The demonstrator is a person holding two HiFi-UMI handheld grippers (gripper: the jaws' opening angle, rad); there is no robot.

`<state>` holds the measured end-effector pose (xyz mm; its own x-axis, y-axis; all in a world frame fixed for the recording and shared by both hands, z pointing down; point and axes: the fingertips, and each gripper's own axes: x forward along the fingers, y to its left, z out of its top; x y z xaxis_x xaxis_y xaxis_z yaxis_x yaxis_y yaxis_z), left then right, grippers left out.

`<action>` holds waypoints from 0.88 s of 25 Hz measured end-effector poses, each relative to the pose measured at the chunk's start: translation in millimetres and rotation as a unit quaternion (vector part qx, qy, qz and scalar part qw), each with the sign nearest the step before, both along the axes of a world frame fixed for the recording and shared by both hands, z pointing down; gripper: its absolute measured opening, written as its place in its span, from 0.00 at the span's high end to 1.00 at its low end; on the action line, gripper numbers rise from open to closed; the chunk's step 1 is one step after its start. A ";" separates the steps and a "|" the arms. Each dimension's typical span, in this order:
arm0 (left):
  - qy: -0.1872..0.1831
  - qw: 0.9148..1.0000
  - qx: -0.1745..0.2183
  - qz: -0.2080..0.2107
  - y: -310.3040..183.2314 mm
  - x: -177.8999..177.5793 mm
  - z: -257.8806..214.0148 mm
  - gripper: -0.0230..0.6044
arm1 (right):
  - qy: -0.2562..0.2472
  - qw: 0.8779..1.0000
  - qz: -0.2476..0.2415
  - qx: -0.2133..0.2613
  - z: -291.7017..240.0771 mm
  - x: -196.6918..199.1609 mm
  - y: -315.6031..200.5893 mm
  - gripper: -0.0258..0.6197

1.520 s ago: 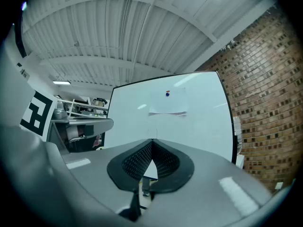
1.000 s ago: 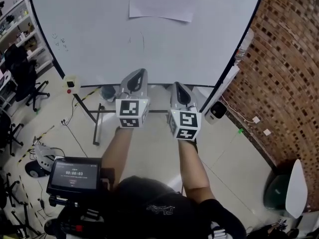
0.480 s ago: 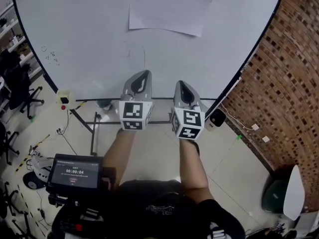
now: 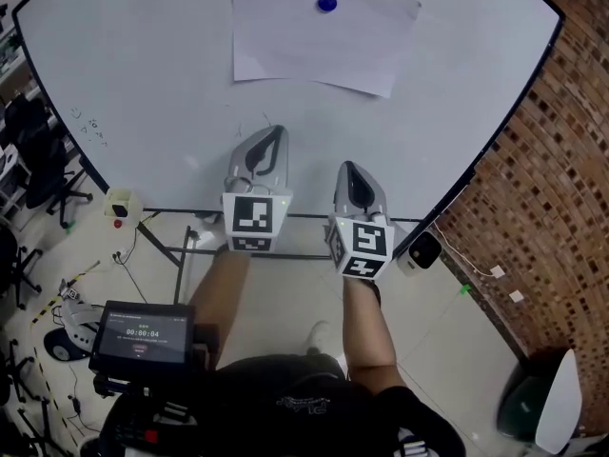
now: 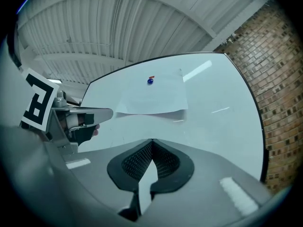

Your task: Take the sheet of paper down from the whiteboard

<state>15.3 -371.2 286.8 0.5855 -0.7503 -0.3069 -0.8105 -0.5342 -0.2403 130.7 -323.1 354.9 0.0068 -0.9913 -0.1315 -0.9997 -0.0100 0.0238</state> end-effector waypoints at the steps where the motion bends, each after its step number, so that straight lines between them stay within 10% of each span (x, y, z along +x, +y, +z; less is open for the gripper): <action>1: -0.002 1.000 0.003 -0.007 -4.3 3.8 -1.3 0.96 | 0.000 1.000 -0.006 0.002 -1.4 2.7 -6.0 0.94; 12: -0.036 0.991 0.111 -0.058 -37.1 38.7 -83.6 0.88 | -0.061 0.994 -0.089 0.018 -16.7 36.2 -51.0 0.94; 22: -0.112 0.975 0.162 -0.107 -58.3 54.3 -156.5 0.79 | -0.148 0.963 -0.221 0.053 -43.5 46.9 -65.8 0.77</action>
